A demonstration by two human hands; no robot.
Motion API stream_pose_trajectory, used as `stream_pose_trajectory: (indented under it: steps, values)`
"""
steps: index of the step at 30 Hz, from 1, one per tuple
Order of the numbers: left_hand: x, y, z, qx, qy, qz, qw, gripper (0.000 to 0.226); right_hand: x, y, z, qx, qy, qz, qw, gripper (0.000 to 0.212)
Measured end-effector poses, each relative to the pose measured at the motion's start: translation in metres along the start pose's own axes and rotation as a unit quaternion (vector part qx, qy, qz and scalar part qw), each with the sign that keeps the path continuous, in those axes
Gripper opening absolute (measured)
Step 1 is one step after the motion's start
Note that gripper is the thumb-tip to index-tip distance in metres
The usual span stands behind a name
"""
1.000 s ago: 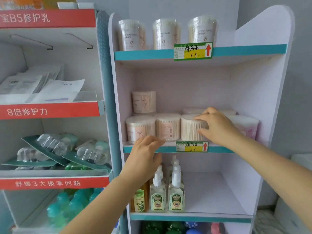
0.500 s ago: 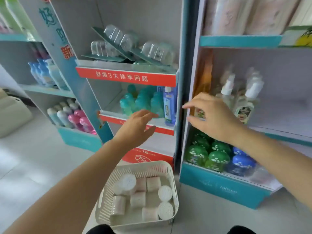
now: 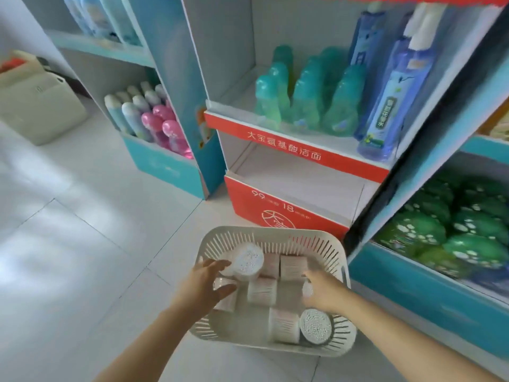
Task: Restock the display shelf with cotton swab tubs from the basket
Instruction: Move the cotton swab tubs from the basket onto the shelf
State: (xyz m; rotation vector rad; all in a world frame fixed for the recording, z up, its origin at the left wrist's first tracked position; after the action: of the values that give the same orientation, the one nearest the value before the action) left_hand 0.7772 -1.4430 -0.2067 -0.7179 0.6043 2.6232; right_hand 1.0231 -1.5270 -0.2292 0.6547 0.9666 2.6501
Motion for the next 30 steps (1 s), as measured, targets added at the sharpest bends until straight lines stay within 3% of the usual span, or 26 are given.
stream_pose_trajectory:
  steps: [6,11,15,18,21,23,25,27,30]
  values:
    - [0.031,-0.026,-0.04,0.006,0.021,0.019,1.0,0.065,-0.011,-0.044,-0.045,0.024,0.058,-0.049,0.997,0.096]
    - [0.033,-0.065,-0.066,0.008,-0.022,-0.011,1.0,0.086,-0.002,-0.079,-0.057,-0.021,0.031,-0.044,0.998,0.095]
    - [0.033,-0.1,-0.087,0.034,-0.068,0.012,0.997,0.102,0.002,-0.09,-0.071,-0.027,0.004,-0.028,0.999,0.094]
    - [0.039,-0.114,-0.1,0.056,-0.066,0.021,0.996,0.105,-0.004,-0.089,-0.082,-0.004,-0.012,-0.021,1.0,0.097]
    - [0.044,-0.117,-0.102,0.022,-0.044,0.005,0.999,0.104,-0.014,-0.087,-0.088,0.008,-0.051,-0.018,0.999,0.098]
    - [0.043,-0.113,-0.097,0.0,0.012,0.03,0.999,0.102,-0.017,-0.086,-0.087,-0.002,-0.096,-0.022,0.995,0.095]
    - [0.041,-0.105,-0.087,-0.007,0.156,0.094,0.983,0.097,-0.014,-0.085,-0.083,-0.004,-0.166,-0.03,0.986,0.099]
    - [0.041,-0.097,-0.08,0.045,0.317,0.149,0.936,0.084,-0.006,-0.083,-0.075,-0.001,-0.269,-0.029,0.963,0.107]
    - [0.041,-0.085,-0.074,0.155,0.421,0.203,0.87,0.06,0.01,-0.077,-0.061,0.03,-0.435,0.007,0.9,0.128]
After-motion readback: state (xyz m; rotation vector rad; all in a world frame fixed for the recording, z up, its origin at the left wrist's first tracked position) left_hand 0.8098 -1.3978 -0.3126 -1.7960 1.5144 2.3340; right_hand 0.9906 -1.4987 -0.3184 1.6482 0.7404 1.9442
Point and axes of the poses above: each hand's wrist, its own y-axis away from the middle knuckle, its own z-axis out of the back of the hand, x = y × z, the point moved 2 cm from there along -y, towards the middle knuckle, and after that the axes turned 8 degrees about y, right-handed, at the moved point
